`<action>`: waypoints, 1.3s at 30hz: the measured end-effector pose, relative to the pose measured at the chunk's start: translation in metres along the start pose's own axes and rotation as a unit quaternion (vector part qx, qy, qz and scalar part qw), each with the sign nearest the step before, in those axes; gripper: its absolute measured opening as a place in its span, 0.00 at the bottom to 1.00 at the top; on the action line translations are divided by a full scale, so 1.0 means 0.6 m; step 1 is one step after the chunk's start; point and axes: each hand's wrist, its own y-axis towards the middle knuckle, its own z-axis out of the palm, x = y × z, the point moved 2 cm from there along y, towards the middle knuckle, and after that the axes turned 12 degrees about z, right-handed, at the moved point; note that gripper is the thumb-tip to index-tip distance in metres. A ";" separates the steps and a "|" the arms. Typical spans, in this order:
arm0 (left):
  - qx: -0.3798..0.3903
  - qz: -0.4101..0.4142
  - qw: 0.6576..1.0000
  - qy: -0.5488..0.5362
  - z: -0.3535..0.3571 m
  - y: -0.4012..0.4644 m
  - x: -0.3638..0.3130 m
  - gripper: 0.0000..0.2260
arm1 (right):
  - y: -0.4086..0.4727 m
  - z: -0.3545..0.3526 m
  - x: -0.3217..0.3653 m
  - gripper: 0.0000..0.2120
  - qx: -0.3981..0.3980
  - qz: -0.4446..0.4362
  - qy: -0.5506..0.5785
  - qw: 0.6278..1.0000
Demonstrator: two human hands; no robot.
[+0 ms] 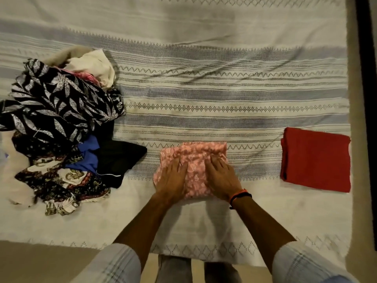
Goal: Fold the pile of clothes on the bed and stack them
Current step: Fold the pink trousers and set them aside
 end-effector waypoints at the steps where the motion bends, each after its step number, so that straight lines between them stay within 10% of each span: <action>1: 0.022 -0.009 1.000 0.013 0.012 0.003 0.003 0.41 | 0.001 0.009 -0.002 0.36 0.024 0.005 -0.006 1.000; 8: 0.033 -0.010 0.999 0.019 0.042 0.021 0.016 0.45 | 0.011 0.047 -0.015 0.36 0.076 0.019 0.031 0.996; 12: -0.089 -0.056 0.994 -0.042 0.019 -0.003 0.011 0.40 | -0.003 0.022 -0.018 0.32 0.008 0.046 0.153 0.987; 20: -0.186 -0.351 0.860 -0.321 0.011 -0.026 0.041 0.42 | 0.013 0.020 -0.044 0.38 0.030 0.237 0.376 0.895; 25: -0.184 -0.348 0.780 -0.487 -0.002 -0.007 0.022 0.33 | 0.032 0.026 -0.041 0.33 0.107 0.294 0.495 0.811; 39: -0.153 -0.295 0.739 -0.586 -0.035 -0.002 -0.031 0.24 | 0.003 -0.013 -0.057 0.31 0.130 0.254 0.531 0.798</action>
